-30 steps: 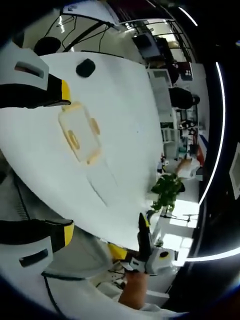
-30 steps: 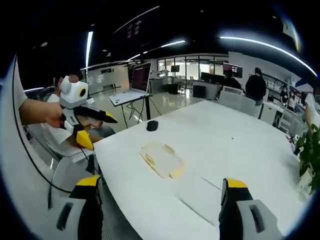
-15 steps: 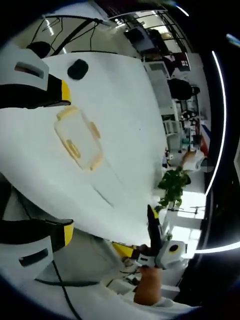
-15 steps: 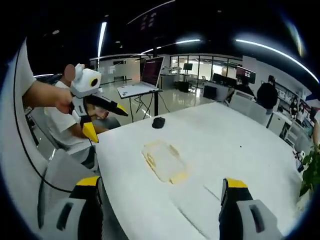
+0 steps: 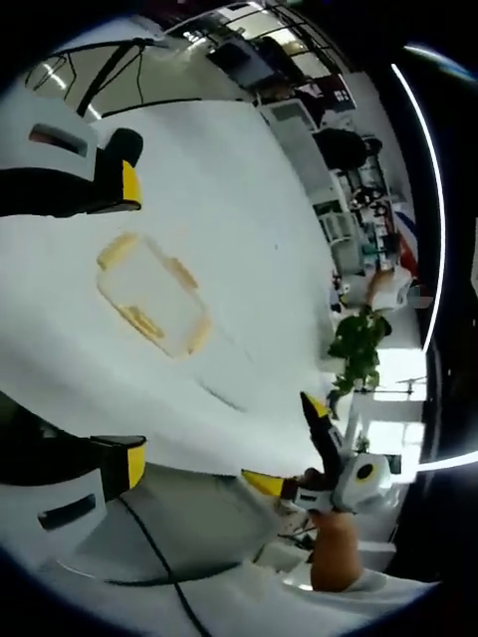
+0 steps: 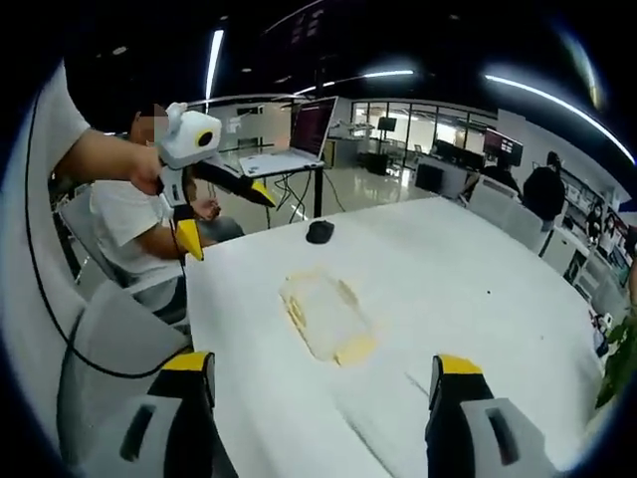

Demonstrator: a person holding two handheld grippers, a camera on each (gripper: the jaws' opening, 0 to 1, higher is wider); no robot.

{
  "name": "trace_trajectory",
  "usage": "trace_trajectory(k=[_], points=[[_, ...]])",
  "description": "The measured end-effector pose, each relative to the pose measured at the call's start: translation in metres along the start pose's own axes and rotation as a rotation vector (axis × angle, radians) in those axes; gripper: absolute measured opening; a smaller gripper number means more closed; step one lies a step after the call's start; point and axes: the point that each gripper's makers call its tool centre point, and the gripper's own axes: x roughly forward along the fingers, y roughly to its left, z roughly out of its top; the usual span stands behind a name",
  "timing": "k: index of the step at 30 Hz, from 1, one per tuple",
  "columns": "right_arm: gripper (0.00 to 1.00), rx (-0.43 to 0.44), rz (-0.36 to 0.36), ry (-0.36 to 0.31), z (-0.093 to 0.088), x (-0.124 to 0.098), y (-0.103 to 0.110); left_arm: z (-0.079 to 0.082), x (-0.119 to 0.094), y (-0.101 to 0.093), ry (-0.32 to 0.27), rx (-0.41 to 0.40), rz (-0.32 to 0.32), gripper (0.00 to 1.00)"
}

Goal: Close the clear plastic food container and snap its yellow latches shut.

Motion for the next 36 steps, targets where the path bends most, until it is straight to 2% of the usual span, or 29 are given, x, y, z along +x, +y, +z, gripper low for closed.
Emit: trace_trajectory(k=[4, 7, 12, 15, 18, 25, 31, 36], points=[[0.91, -0.002, 0.014, 0.009, 0.001, 0.006, -0.003, -0.004, 0.006, 0.008, 0.012, 0.028, -0.027, 0.91], [0.93, 0.007, 0.017, 0.028, 0.0, 0.012, -0.007, -0.013, 0.01, 0.018, 0.058, 0.054, -0.021, 0.91], [0.98, -0.005, 0.023, 0.034, 0.0, 0.018, -0.011, -0.013, 0.014, 0.024, 0.05, 0.08, -0.058, 0.9], [0.99, -0.014, 0.029, 0.047, -0.003, 0.022, -0.013, -0.014, 0.017, 0.029, 0.068, 0.114, -0.069, 0.9], [0.96, -0.047, 0.035, 0.037, -0.002, 0.025, -0.015, -0.015, 0.019, 0.034, 0.081, 0.14, -0.085, 0.89], [0.94, -0.081, 0.05, 0.071, -0.006, 0.036, -0.018, -0.013, 0.024, 0.038, 0.08, 0.179, -0.153, 0.88], [0.92, -0.114, 0.06, 0.08, -0.004, 0.045, -0.022, -0.021, 0.03, 0.048, 0.126, 0.22, -0.18, 0.86], [0.87, -0.205, 0.063, 0.091, 0.0, 0.053, -0.027, -0.021, 0.036, 0.058, 0.125, 0.237, -0.209, 0.86]])
